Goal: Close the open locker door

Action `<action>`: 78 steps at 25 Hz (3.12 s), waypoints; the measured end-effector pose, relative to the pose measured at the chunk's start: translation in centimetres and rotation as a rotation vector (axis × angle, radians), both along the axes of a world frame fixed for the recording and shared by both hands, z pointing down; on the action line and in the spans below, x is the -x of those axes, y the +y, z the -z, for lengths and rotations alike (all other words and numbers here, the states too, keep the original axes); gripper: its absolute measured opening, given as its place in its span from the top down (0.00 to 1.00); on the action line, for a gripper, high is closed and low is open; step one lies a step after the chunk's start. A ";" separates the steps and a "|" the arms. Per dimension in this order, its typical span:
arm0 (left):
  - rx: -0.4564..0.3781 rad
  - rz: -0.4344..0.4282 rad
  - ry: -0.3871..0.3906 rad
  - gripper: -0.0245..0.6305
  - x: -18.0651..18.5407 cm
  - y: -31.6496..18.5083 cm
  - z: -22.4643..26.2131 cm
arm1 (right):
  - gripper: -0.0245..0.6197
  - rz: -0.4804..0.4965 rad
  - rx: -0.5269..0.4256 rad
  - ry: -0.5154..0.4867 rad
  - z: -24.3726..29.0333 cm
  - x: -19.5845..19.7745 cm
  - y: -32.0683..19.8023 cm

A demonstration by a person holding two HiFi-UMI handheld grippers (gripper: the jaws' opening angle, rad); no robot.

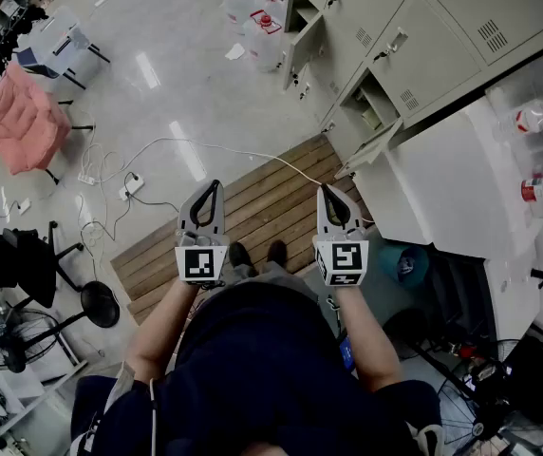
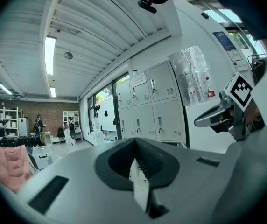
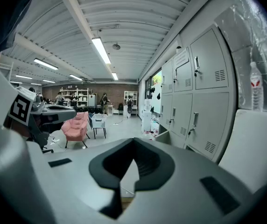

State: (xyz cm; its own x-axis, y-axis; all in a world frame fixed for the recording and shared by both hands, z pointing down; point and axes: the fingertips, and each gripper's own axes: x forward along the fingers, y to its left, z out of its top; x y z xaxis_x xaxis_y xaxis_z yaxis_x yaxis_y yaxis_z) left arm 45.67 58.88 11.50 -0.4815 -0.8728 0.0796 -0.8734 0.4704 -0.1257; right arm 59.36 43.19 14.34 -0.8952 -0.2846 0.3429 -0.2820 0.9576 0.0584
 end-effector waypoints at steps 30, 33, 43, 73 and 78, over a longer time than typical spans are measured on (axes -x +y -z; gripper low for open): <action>-0.002 -0.055 0.004 0.75 -0.1 -1.7 -0.1 | 0.97 -0.018 0.006 0.010 -0.2 -0.4 -0.8; -0.011 -0.064 0.013 0.64 -0.1 -1.8 0.2 | 0.97 -0.014 0.002 0.011 0.0 -0.6 -0.8; 0.016 -0.116 0.048 0.30 0.0 -3.6 -0.1 | 0.97 -0.012 0.015 0.017 -0.3 -1.4 -1.2; 0.087 -0.137 -0.030 0.28 6.4 -17.0 -8.7 | 0.97 0.028 -0.013 -0.032 -8.1 3.1 -9.7; 0.073 -0.157 -0.008 0.28 12.0 -20.8 -13.3 | 0.97 -0.061 -0.024 -0.019 -11.2 9.1 -12.7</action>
State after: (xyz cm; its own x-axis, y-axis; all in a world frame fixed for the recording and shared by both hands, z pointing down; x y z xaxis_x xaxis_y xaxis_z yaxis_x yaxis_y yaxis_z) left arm 33.71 38.07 24.82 -0.3407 -0.9294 0.1416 -0.9342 0.3178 -0.1620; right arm 50.25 30.51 25.54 -0.8824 -0.3463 0.3184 -0.3407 0.9372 0.0750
